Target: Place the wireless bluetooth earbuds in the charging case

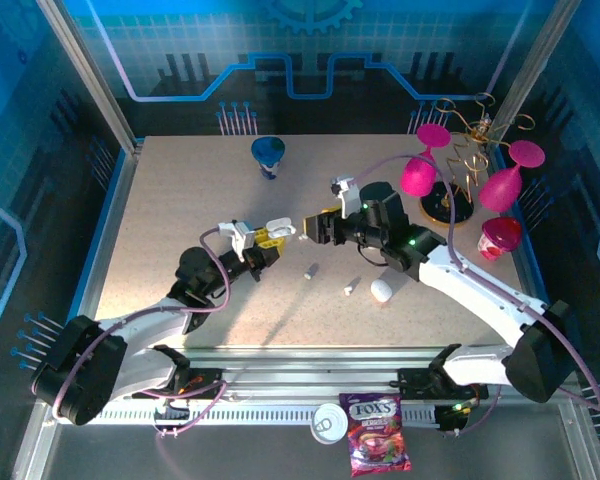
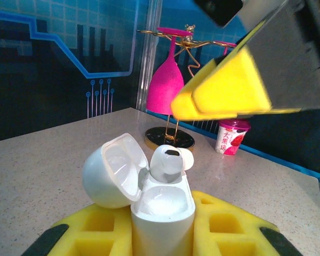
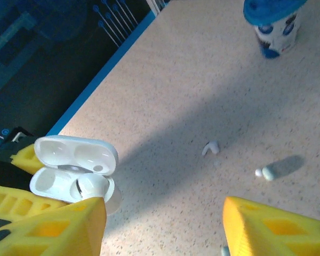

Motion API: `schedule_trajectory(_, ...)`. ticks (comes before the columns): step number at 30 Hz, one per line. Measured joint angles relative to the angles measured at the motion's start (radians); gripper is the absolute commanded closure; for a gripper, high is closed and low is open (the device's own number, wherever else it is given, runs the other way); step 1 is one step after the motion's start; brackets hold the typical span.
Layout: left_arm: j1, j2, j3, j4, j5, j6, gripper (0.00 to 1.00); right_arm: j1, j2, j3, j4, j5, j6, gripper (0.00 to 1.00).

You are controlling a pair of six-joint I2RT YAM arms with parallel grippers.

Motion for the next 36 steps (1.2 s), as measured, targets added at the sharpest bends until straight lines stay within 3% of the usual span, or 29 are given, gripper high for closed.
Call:
schedule_trajectory(10, 0.000, 0.000, 0.006, 0.000, 0.007, 0.000, 1.00, 0.000, 0.040, 0.000, 0.001, -0.086, 0.011, 0.44)
schedule_trajectory(24, 0.000, 0.006, 0.007, -0.001, 0.007, 0.000, 1.00, 0.025, 0.075, 0.021, 0.000, -0.109, 0.002, 0.43)
schedule_trajectory(36, 0.000, 0.018, 0.007, 0.000, 0.015, 0.000, 1.00, 0.041, 0.093, 0.042, -0.001, -0.136, -0.022, 0.36)
